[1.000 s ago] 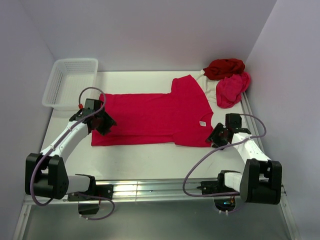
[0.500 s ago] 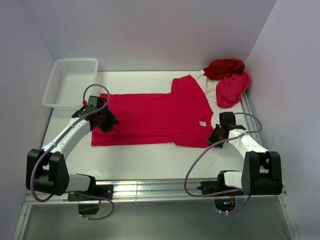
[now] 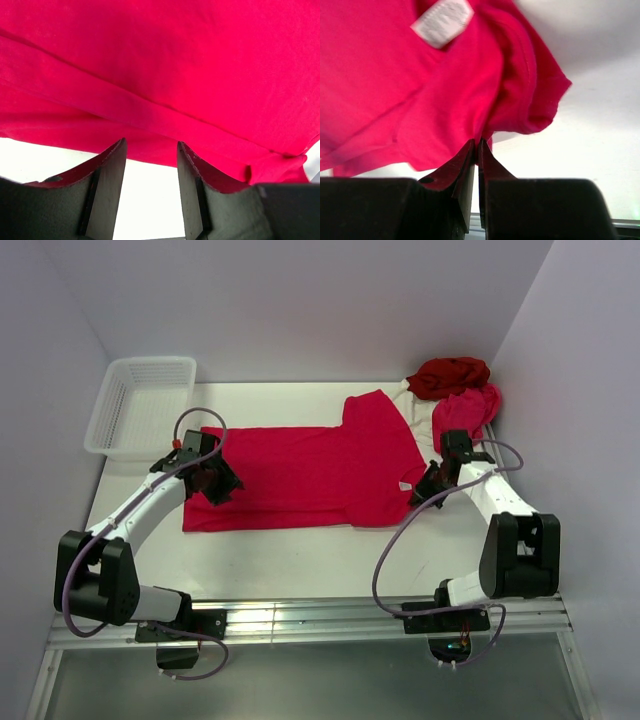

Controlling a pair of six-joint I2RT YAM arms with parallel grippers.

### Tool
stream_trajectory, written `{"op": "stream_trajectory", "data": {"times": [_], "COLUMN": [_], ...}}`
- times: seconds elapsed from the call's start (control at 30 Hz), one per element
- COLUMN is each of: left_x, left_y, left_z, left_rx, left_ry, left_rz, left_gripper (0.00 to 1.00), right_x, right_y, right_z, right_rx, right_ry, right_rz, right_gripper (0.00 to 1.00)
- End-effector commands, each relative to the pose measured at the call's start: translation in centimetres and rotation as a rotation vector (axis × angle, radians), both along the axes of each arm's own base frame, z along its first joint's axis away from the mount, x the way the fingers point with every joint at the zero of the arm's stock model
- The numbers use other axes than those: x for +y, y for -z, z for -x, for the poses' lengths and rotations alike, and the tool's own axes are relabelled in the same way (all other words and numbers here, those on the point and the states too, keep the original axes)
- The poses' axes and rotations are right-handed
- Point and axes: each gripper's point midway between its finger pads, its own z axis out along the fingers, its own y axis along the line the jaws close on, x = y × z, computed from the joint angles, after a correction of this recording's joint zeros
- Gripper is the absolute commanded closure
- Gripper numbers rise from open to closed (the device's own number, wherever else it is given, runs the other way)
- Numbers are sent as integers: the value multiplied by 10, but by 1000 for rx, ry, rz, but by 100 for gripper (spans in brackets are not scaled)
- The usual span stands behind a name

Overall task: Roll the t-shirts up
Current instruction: Fold the tshirt

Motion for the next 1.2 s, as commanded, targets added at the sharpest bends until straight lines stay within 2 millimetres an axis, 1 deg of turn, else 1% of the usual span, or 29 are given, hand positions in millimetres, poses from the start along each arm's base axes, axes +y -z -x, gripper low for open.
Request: {"op": "stream_trajectory", "data": {"times": [0.0, 0.07, 0.1, 0.13, 0.23, 0.27, 0.3, 0.33, 0.37, 0.4, 0.47, 0.5, 0.57, 0.63, 0.67, 0.73, 0.77, 0.8, 0.83, 0.87, 0.9, 0.93, 0.97, 1.0, 1.03, 1.07, 1.1, 1.13, 1.17], "left_x": [-6, -8, -10, -11, -16, -19, -20, -21, -24, -24, -29, -31, -42, -53, -67, -90, -110, -124, -147, -160, -175, -186, -203, -216, -227, -237, -242, -247, -252], "left_y": [-14, -15, -14, -17, -19, -19, -19, -19, -19, -18, -23, -25, -30, -32, -28, -31, -26, -30, -24, -22, -27, -25, -9, -13, 3, 1, 4, 13, 12], "left_z": [-8, -6, -6, -6, -6, -5, -5, -5, -5, -4, -5, -5, -5, -7, -4, -8, -2, -5, -4, -4, -7, -8, -6, -9, -6, -9, -9, -7, -10], "left_rx": [-38, -36, -34, -38, -41, -39, -39, -39, -35, -29, -38, -41, -56, -67, -54, -76, -56, -68, -63, -62, -65, -58, -25, -27, 10, 1, 15, 35, 24], "left_ry": [11, 14, 17, 18, 25, 29, 31, 32, 36, 38, 53, 57, 84, 100, 125, 158, 191, 210, 245, 265, 288, 304, 330, 347, 362, 372, 376, 382, 387], "left_rz": [6, 9, 10, 11, 10, 13, 12, 13, 14, 13, 14, 17, 30, 43, 54, 88, 112, 136, 160, 179, 207, 220, 225, 249, 244, 262, 275, 275, 288], "left_gripper": [50, 50, 50, 50, 51, 51, 51, 51, 51, 51, 51, 51, 50, 50, 50, 50, 50, 50, 50, 50, 50, 50, 51, 51, 51, 51, 52, 52, 52], "right_x": [12, 15, 16, 16, 14, 14, 14, 15, 15, 16, 12, 9, 0, -6, -8, -10, -11, -13, -14, -15, -18, -19, -20, -23, -26, -29, -33, -37, -38], "right_y": [-22, -26, -31, -28, -31, -30, -28, -27, -25, -24, -26, -31, -32, -26, -22, -9, 0, -3, -3, -2, -2, -1, 3, 3, 4, 7, 9, 10, 11], "right_z": [-16, -23, -28, -29, -36, -37, -40, -42, -43, -43, -41, -36, -28, -13, -8, 8, 18, 17, 18, 20, 22, 23, 26, 25, 25, 24, 24, 23, 22], "right_rx": [-2, -1, -4, 15, -3, -5, -17, -17, -12, -2, -9, -27, -34, -15, -8, 10, 28, -13, -25, -35, -62, -69, -72, -86, -96, -109, -115, -119, -126], "right_ry": [17, 25, 22, 21, 23, 23, 23, 23, 15, 2, -22, -26, -35, -47, -61, -63, -58, -52, -41, -38, -29, -24, -20, -11, -7, 0, 6, 12, 15], "right_rz": [-85, -103, -113, -114, -102, -102, -106, -116, -123, -125, -98, -76, -19, 21, 32, 46, 46, 57, 61, 68, 85, 94, 100, 105, 111, 119, 132, 147, 153], "right_gripper": [89, 84, 79, 71, 66, 67, 76, 81, 83, 83, 74, 70, 69, 69, 69, 66, 63, 56, 52, 49, 44, 44, 44, 44, 44, 45, 46, 46, 48]}}
